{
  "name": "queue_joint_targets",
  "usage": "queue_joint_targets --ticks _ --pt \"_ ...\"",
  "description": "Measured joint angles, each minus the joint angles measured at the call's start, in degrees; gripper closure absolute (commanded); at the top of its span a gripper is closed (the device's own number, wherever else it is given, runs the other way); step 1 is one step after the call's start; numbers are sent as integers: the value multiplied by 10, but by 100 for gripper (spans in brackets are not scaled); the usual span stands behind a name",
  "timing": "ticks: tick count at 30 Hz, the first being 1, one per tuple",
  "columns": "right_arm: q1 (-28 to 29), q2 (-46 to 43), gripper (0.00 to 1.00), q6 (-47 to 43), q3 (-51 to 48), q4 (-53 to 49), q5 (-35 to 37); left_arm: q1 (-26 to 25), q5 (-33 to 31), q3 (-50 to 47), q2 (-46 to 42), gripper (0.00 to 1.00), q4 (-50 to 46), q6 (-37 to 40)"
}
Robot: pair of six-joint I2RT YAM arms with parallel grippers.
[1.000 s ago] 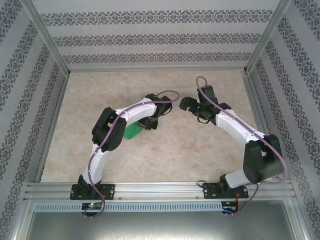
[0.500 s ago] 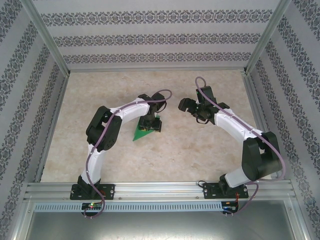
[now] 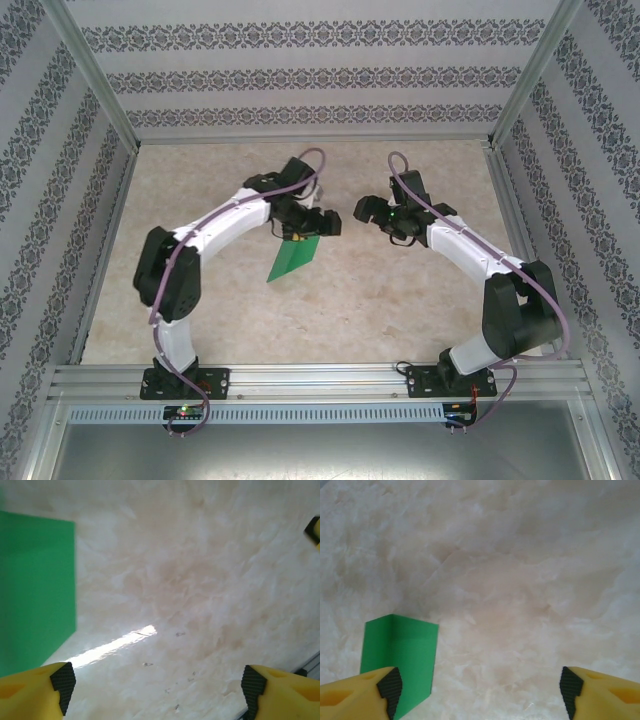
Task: Fold a paper plane with a square sheet of paper (pick it up from the middle)
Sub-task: Turn over the paper at the center of the table, then move the paper to the center of the table.
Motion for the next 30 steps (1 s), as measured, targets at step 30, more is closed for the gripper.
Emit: queue_joint_targets --ticks 30 --pt "322 381 59 -35 420 -212 17 313 -101 -369 -318 0 32 -78"
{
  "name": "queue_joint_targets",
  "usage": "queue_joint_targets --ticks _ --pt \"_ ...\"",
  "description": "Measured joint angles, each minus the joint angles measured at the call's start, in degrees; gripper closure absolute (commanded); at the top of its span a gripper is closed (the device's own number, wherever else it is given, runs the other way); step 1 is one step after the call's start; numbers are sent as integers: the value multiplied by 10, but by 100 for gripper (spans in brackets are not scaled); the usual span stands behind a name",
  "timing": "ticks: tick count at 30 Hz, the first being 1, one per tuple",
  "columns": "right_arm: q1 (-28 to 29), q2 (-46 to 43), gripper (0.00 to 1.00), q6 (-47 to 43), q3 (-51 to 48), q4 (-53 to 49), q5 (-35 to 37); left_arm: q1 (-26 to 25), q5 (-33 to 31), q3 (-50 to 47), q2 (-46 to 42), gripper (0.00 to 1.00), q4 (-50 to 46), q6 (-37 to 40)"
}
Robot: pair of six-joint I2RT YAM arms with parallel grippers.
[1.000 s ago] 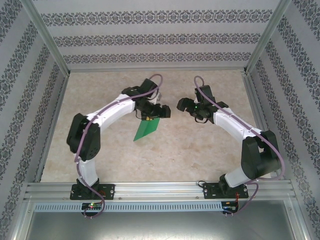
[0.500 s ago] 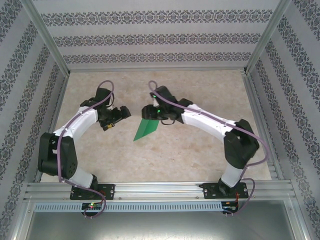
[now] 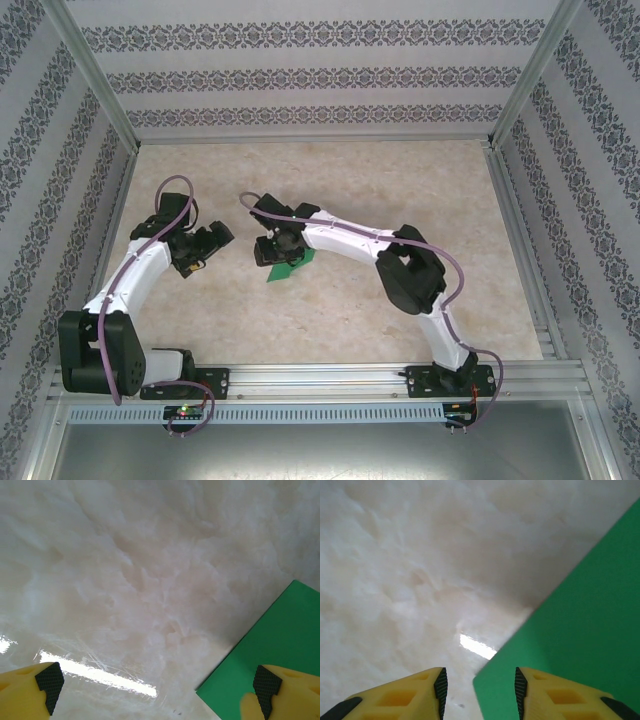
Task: Fold a paper plane with a square sheet of paper (pick it up from the middle)
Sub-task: Move the paper to the center of the table.
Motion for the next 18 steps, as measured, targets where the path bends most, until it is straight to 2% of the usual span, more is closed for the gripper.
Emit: queue_joint_targets --ticks 11,18 --pt "0 43 59 -39 19 -41 -22 2 28 17 46 0 3 14" --pt "0 23 56 -130 -41 -16 -52 2 80 24 56 1 22 23"
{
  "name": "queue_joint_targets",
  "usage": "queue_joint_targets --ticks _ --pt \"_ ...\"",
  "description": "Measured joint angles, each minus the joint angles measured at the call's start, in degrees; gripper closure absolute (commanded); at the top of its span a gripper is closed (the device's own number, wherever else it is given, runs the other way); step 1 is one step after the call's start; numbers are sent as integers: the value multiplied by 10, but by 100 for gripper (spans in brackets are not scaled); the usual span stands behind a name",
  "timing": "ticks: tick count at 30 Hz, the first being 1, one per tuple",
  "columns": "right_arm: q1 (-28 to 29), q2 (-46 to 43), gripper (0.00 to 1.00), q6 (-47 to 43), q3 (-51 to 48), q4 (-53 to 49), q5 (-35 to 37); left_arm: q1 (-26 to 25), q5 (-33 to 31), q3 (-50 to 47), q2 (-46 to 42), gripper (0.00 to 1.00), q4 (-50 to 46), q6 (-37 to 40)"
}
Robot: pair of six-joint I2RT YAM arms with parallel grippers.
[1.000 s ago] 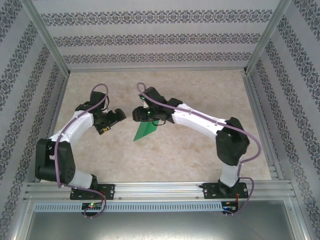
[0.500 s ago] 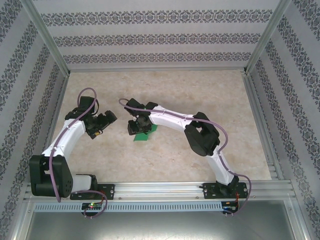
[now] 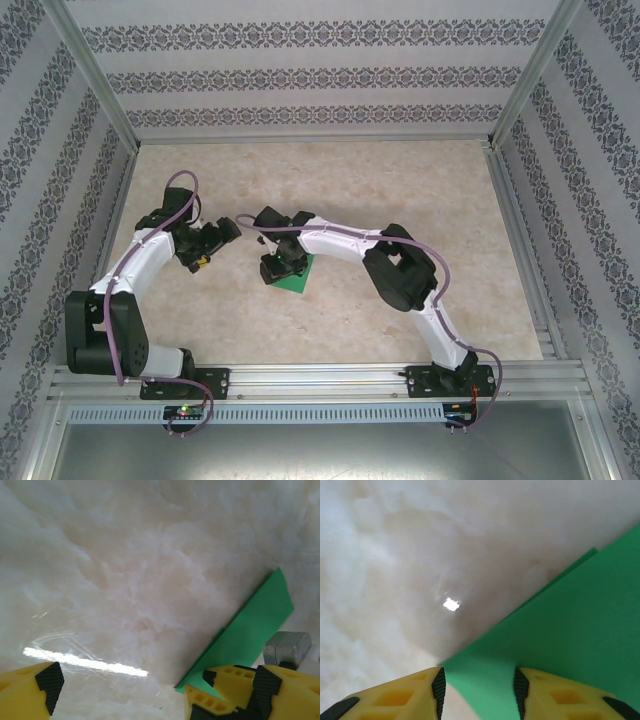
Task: Fold a paper plane with a square sheet of paper (pick it up from the middle)
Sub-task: Move the paper to the center of the table, then fold the paper at the center of the table.
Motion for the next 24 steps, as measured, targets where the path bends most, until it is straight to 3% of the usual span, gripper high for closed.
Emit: queue_joint_targets --ticks 6,11,15,19,24 --pt "-7 -69 55 -60 -116 16 -23 -8 45 -1 5 2 26 1" --pt "-20 -121 53 -66 -190 41 -35 -51 70 -1 30 9 53 0" --pt "-25 -178 47 -17 -253 91 -28 -104 82 -1 55 28 75 -7" --pt "-30 -273 45 76 -325 165 8 -156 94 0 74 54 106 -10" --pt "-49 -365 42 208 -412 246 63 -216 111 12 121 74 144 -12"
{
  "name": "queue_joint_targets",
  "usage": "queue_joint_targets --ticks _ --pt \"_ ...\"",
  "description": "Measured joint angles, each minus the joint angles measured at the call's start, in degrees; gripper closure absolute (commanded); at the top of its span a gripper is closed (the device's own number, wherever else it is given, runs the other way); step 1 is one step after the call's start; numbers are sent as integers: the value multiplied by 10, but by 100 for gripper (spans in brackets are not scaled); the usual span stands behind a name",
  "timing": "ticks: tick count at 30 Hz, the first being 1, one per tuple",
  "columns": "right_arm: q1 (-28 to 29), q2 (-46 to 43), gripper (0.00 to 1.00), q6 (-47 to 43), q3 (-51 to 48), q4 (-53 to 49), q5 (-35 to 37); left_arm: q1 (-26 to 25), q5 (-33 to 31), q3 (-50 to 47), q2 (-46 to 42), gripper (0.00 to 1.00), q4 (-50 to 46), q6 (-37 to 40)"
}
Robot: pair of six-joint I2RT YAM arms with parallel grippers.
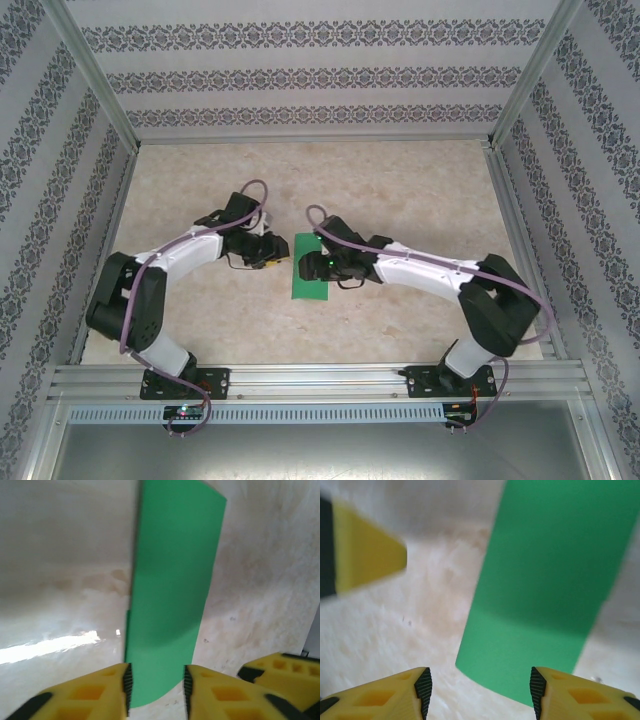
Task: Fold a paper plane with a square sheet of paper (pick it up from the middle)
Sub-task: Fold the paper at the center of the table.
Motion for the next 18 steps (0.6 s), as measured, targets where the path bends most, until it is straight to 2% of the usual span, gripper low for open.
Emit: queue_joint_targets --ticks 4,8,18 --pt "-23 -21 42 87 -58 37 25 -27 12 23 52 85 23 5" --pt "-37 -21 42 137 -84 50 24 -36 11 42 95 90 26 7" --pt "-41 -4 44 172 -84 83 11 -37 14 69 165 92 29 7"
